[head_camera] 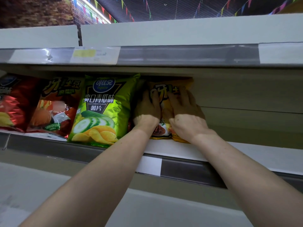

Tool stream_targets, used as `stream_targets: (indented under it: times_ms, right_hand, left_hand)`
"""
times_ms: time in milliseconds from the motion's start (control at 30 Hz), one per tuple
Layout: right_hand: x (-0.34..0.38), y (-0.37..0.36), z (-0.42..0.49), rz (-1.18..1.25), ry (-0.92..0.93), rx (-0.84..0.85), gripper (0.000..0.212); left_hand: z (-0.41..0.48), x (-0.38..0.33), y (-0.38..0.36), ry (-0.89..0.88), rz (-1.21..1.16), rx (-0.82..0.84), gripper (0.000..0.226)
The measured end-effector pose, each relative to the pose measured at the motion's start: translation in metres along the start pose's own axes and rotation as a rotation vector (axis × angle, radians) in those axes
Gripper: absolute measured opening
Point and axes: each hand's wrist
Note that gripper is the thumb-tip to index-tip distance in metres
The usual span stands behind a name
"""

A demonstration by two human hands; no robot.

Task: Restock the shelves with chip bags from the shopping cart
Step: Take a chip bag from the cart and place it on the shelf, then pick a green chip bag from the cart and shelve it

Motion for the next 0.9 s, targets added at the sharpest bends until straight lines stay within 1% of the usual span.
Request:
stream_targets:
  times_ms: [33,167,267,333,400,500,567,633,667,767,900]
  right_hand:
    - [0.001,0.001,-0.001,-0.011,0.013,-0.038,0.055]
    - [0.009,0.01,-0.006,-0.031,0.012,-0.063,0.054]
    - [0.013,0.021,-0.013,0.007,-0.011,-0.001,0.055]
    - [0.017,0.028,-0.018,-0.032,-0.055,0.067,0.046]
    - [0.021,0.034,-0.024,-0.008,-0.065,0.061,0.027]
    - [0.027,0.04,-0.037,0.145,-0.007,-0.056,0.031]
    - [0.031,0.043,-0.045,0.281,0.01,-0.102,0.02]
    - [0.038,0.044,-0.056,0.404,-0.012,-0.097,0.033]
    - [0.044,0.044,-0.064,0.468,-0.022,-0.102,0.037]
    - [0.065,0.037,-0.092,0.65,-0.013,-0.11,0.036]
    - [0.107,0.018,-0.138,0.829,0.016,0.024,0.033]
  left_hand:
    - [0.0,-0.002,0.0,0.01,0.008,0.009,0.049]
    - [-0.006,-0.013,0.006,0.076,-0.035,0.014,0.05]
    - [-0.02,-0.024,0.012,0.111,-0.111,0.025,0.048]
    - [-0.028,-0.029,0.014,0.141,-0.108,0.02,0.05]
    - [-0.036,-0.034,0.019,0.176,-0.084,0.012,0.049]
    - [-0.05,-0.036,0.029,0.139,-0.112,-0.064,0.041]
    - [-0.063,-0.038,0.04,0.115,-0.143,-0.132,0.034]
    - [-0.079,-0.04,0.054,0.121,-0.213,-0.215,0.026]
    - [-0.089,-0.041,0.062,0.141,-0.262,-0.255,0.022]
    - [-0.125,-0.038,0.086,0.264,-0.387,-0.344,0.015]
    - [-0.173,-0.015,0.127,0.456,-0.485,-0.494,0.009]
Point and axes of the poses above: each hand's wrist, its own z-axis towards the middle knuckle, its own y-axis out of the back of the hand, x = y × z, and after that the axes turned 4 degrees about -z, right-handed
